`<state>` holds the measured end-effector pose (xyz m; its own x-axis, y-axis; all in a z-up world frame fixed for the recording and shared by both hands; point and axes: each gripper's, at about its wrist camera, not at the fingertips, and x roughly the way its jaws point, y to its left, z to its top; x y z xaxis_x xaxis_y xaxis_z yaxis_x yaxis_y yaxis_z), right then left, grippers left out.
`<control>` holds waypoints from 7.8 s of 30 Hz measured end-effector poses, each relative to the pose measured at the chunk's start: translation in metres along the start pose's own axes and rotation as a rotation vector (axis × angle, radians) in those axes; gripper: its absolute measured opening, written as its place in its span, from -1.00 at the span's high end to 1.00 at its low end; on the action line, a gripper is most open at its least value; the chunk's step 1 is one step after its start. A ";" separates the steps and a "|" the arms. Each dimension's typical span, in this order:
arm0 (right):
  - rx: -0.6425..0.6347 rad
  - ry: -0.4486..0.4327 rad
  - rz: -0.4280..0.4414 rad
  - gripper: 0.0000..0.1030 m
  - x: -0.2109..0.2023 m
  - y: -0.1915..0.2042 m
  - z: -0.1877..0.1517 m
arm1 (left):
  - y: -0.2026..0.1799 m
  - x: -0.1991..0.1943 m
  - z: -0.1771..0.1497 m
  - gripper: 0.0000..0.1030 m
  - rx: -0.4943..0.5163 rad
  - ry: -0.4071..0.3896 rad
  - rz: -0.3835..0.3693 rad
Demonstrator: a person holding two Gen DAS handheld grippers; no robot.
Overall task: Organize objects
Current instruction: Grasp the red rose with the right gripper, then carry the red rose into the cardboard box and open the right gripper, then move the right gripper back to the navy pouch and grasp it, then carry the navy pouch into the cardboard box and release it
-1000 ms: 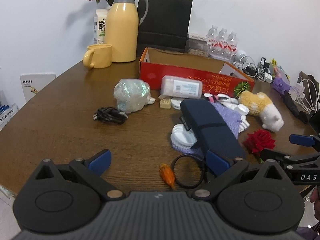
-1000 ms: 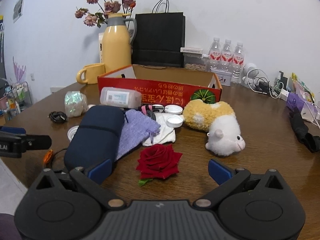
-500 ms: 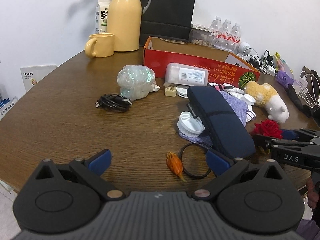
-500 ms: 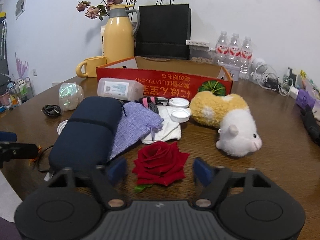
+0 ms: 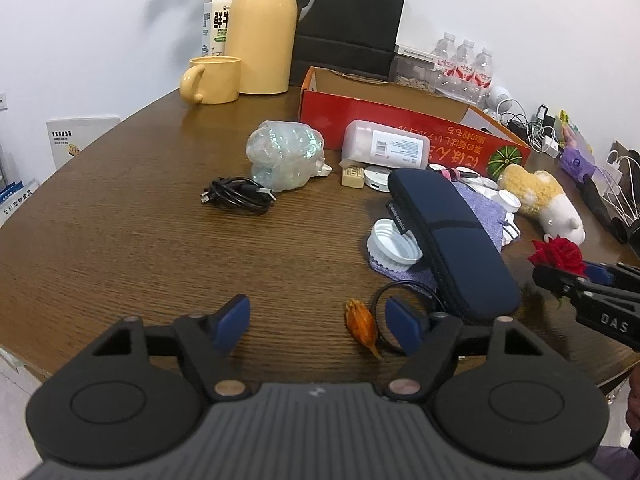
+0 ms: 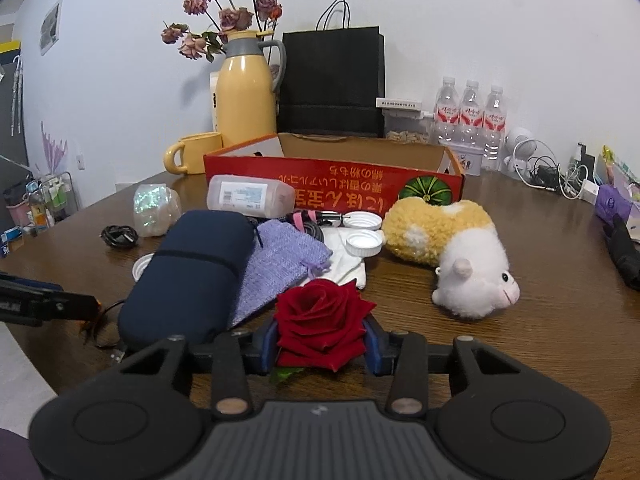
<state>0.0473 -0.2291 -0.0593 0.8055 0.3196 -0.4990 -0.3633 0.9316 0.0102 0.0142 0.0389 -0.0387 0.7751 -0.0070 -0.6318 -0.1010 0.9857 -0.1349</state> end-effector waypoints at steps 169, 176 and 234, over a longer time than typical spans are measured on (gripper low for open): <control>-0.061 0.137 0.179 -0.41 0.052 0.070 0.036 | 0.015 0.006 -0.002 0.94 0.137 -0.138 0.019; -0.048 0.093 0.182 -0.32 0.043 0.062 0.038 | 0.007 -0.006 0.005 0.94 0.161 -0.191 -0.001; 0.137 -0.046 -0.159 -0.32 0.215 -0.076 0.158 | -0.081 0.193 0.190 0.94 0.087 -0.259 -0.079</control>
<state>0.3221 -0.2039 -0.0299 0.8693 0.1712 -0.4637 -0.1653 0.9848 0.0536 0.2900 -0.0107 -0.0045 0.9132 -0.0520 -0.4042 0.0112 0.9947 -0.1025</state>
